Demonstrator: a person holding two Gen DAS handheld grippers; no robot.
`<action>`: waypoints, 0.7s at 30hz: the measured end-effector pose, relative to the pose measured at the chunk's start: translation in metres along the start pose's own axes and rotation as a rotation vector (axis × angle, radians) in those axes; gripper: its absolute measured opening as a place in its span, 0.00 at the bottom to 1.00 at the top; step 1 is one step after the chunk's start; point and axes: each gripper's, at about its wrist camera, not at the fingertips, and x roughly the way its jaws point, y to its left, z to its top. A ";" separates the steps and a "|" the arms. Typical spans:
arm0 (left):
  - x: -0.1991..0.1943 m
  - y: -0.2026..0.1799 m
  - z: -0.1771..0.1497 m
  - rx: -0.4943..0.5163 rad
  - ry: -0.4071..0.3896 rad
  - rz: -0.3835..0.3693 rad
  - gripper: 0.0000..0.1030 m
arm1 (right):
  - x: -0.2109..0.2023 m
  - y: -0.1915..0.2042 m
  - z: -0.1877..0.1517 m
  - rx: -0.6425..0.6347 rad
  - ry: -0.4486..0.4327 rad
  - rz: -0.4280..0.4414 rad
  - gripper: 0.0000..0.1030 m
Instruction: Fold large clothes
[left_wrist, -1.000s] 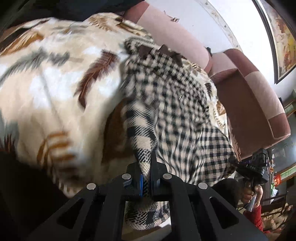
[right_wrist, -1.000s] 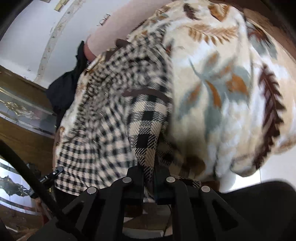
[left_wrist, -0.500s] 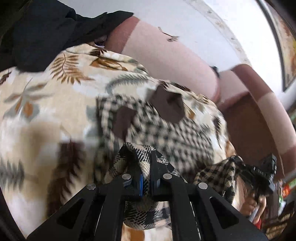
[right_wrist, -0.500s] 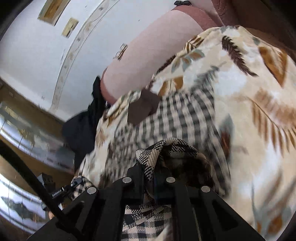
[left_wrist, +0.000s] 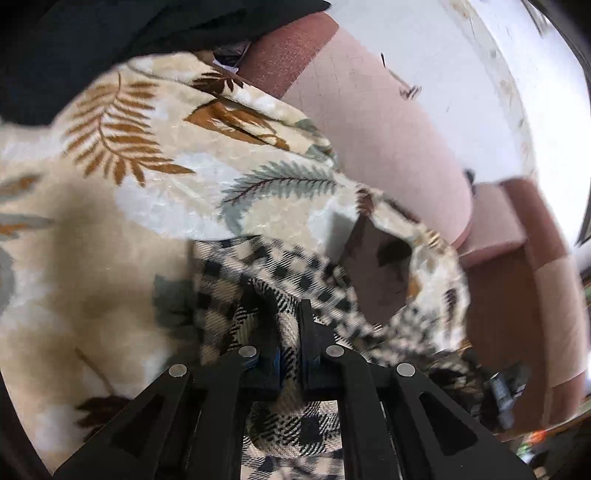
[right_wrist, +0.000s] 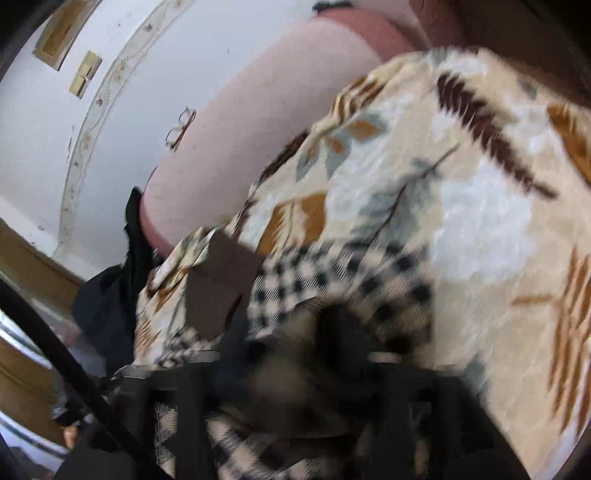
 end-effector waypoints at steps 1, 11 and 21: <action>0.002 0.005 0.002 -0.038 0.002 -0.038 0.09 | -0.003 -0.005 0.005 0.018 -0.021 0.009 0.76; -0.024 0.035 0.011 -0.324 -0.129 -0.193 0.54 | -0.061 0.041 0.011 -0.146 -0.186 0.002 0.76; -0.084 -0.026 -0.044 0.158 -0.178 0.065 0.63 | -0.081 0.144 -0.078 -0.650 -0.010 0.118 0.75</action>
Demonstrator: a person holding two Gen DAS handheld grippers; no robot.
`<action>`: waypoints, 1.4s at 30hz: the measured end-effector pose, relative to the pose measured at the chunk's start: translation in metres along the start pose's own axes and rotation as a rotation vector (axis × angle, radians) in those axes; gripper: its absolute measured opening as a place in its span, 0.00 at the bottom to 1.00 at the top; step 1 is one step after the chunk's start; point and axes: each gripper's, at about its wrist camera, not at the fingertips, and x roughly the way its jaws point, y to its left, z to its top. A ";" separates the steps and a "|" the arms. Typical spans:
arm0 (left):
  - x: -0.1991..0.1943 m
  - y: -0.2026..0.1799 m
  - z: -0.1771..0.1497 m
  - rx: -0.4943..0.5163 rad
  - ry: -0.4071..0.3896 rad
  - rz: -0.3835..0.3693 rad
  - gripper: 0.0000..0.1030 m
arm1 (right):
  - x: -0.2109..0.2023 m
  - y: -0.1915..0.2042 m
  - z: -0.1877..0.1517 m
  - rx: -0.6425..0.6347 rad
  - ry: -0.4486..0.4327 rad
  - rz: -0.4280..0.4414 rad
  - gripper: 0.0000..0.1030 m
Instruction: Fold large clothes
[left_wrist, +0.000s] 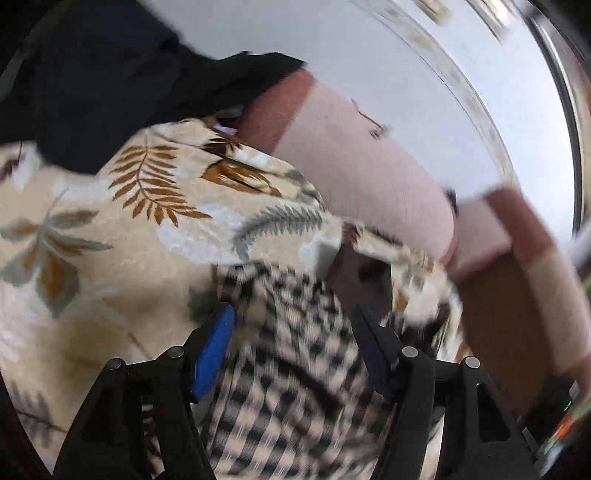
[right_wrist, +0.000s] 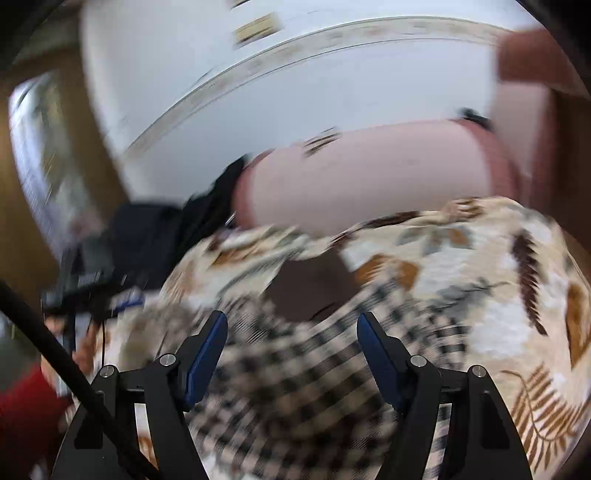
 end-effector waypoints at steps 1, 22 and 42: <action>-0.003 -0.007 -0.010 0.043 0.012 0.001 0.63 | 0.003 0.008 -0.004 -0.029 0.019 0.007 0.75; 0.080 -0.048 -0.040 0.063 0.229 -0.098 0.12 | 0.079 0.010 -0.031 -0.033 0.175 -0.079 0.09; 0.078 -0.012 0.026 -0.092 0.080 -0.007 0.62 | 0.105 -0.082 0.022 0.254 0.037 -0.139 0.64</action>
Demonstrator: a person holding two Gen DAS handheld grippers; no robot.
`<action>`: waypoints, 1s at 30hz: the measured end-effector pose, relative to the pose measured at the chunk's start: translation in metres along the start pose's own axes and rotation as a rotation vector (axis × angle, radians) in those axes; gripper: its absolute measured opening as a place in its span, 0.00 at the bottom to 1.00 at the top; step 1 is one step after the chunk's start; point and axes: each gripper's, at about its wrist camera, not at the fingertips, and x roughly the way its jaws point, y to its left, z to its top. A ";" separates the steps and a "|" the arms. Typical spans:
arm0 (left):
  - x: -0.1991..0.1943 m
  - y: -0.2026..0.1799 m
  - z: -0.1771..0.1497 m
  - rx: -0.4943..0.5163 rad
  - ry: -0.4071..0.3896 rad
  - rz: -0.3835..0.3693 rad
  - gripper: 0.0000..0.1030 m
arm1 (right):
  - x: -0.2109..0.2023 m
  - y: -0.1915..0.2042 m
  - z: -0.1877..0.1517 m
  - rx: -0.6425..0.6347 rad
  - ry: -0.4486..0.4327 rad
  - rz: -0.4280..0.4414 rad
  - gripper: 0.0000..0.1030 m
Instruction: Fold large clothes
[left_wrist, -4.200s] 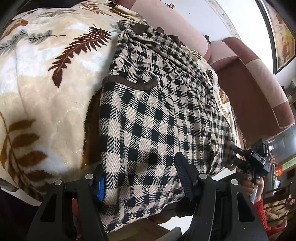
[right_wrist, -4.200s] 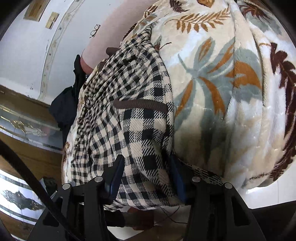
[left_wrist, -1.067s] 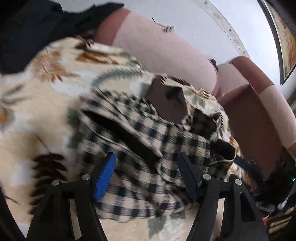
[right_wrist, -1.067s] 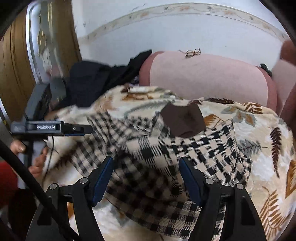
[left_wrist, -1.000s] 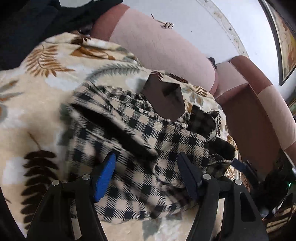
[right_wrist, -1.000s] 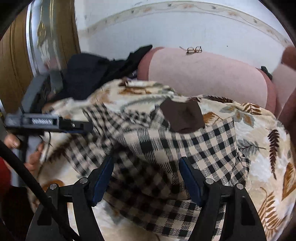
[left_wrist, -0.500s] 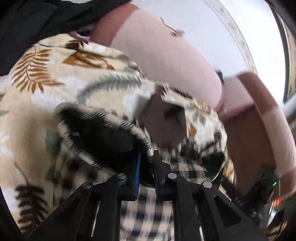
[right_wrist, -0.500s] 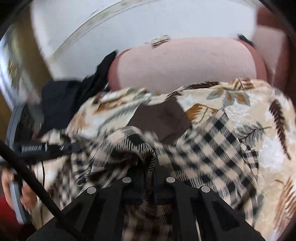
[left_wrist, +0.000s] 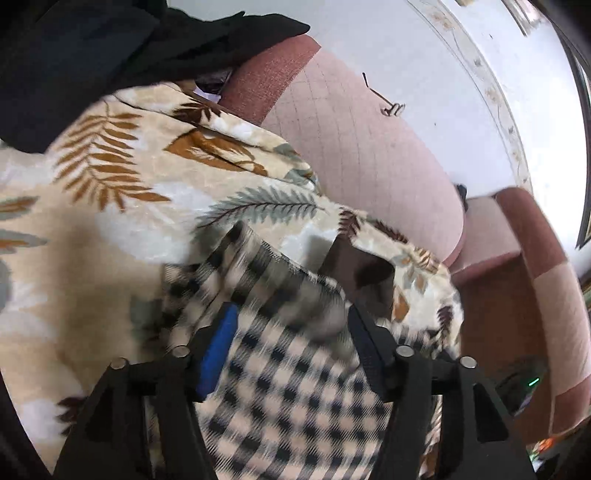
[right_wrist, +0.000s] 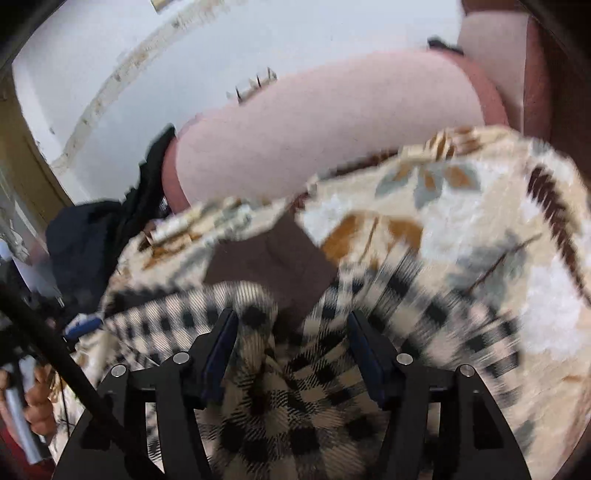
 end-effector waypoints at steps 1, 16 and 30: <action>-0.005 0.000 -0.007 0.024 0.002 0.013 0.62 | -0.015 -0.007 0.005 0.001 -0.024 -0.002 0.64; 0.001 0.048 -0.102 0.204 0.111 0.307 0.61 | 0.005 -0.060 -0.023 0.029 0.164 -0.071 0.12; 0.000 0.043 -0.114 0.262 0.094 0.326 0.60 | -0.063 -0.116 -0.011 0.212 -0.022 -0.204 0.46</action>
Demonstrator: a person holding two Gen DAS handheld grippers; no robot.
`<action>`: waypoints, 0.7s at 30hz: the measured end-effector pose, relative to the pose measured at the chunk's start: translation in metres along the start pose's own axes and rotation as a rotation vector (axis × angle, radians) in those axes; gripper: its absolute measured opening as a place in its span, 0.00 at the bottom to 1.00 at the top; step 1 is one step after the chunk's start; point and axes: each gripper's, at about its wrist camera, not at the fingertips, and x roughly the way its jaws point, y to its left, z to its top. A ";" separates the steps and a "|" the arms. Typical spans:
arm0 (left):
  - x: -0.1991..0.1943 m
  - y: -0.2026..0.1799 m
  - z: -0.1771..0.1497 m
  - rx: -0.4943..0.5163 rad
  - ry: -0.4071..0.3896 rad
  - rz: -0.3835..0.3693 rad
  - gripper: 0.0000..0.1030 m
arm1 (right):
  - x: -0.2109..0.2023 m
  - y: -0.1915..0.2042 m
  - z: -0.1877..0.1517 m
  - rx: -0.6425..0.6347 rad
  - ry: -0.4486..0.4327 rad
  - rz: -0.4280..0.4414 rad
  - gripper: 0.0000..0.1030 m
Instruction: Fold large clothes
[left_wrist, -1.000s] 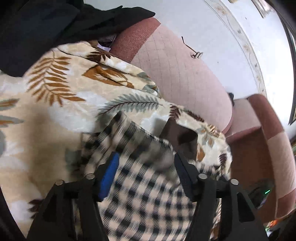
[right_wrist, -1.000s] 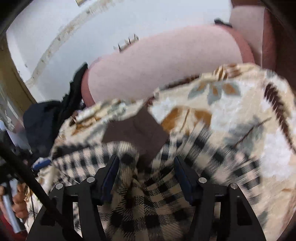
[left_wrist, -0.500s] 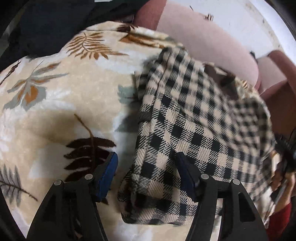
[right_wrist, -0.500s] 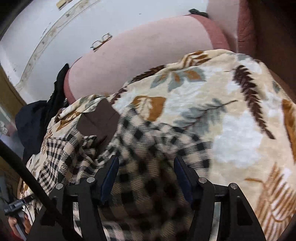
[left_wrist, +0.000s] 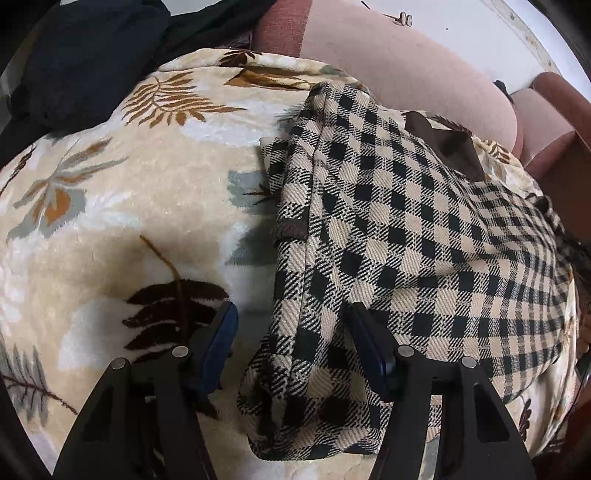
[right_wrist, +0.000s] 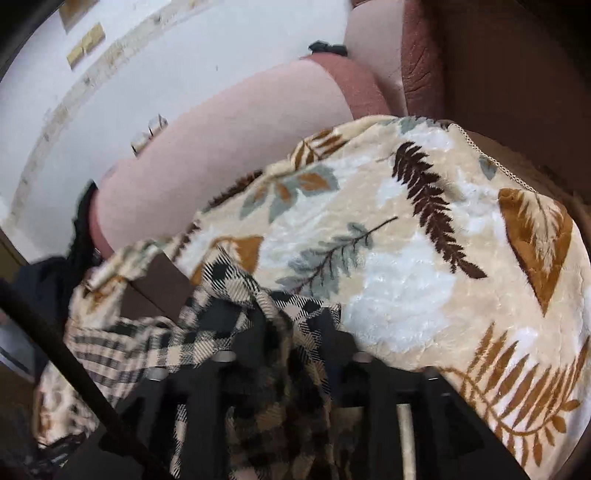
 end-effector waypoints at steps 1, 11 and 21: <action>0.001 0.000 0.001 0.000 0.001 -0.002 0.60 | -0.005 -0.005 -0.002 -0.006 0.007 -0.004 0.46; 0.002 -0.001 0.001 0.002 -0.016 0.015 0.61 | 0.004 -0.013 -0.055 -0.133 0.194 0.114 0.45; 0.001 0.000 -0.001 0.010 -0.003 0.009 0.63 | -0.010 -0.024 -0.067 -0.115 0.285 -0.025 0.06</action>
